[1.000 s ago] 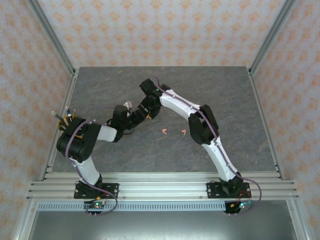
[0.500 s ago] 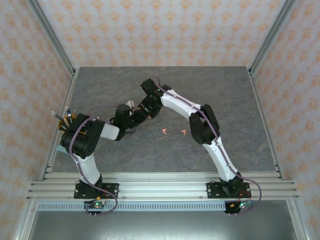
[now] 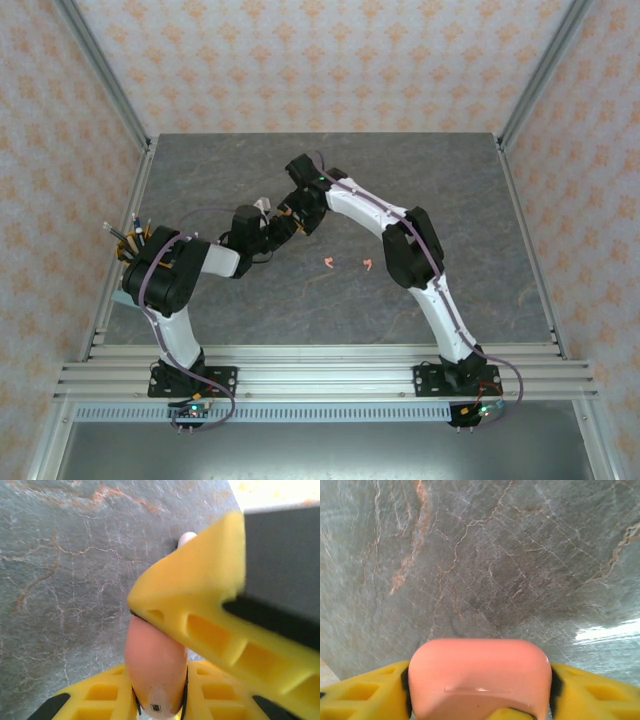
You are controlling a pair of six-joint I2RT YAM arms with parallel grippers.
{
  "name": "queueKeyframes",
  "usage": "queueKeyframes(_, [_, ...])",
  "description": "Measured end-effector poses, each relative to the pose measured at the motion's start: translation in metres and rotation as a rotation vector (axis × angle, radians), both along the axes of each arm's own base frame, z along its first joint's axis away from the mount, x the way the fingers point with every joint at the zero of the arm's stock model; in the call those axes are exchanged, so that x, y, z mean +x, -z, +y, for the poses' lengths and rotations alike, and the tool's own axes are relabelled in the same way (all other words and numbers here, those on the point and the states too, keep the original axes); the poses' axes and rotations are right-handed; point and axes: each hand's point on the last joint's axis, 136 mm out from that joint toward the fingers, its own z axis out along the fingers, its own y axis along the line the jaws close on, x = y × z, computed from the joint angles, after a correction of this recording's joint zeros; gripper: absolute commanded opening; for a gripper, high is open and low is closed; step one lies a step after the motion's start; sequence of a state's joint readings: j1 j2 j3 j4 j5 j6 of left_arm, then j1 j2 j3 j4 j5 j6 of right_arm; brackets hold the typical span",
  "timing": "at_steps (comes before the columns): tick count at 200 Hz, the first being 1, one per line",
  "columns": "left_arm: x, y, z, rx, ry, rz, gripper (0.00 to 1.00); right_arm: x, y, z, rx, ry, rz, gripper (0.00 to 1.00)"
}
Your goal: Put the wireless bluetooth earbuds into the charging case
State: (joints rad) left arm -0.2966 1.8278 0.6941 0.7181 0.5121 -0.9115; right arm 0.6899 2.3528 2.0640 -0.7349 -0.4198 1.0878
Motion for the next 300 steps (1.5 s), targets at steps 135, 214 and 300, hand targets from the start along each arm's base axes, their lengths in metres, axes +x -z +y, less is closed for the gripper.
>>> queueKeyframes(135, [-0.055, -0.103, -0.014, 0.068, 0.28, -0.099, 0.0, -0.041, -0.094, -0.107, 0.07, -0.286, -0.391, 0.82])
queueKeyframes(214, [-0.091, -0.096, -0.018, 0.085, 0.41, -0.006, 0.0, -0.069, -0.116, -0.078, 0.274, -0.545, -0.542, 0.77])
queueKeyframes(300, [-0.087, -0.113, -0.022, 0.076, 0.427, -0.025, 0.0, -0.081, -0.099, -0.055, 0.336, -0.628, -0.505, 0.72])
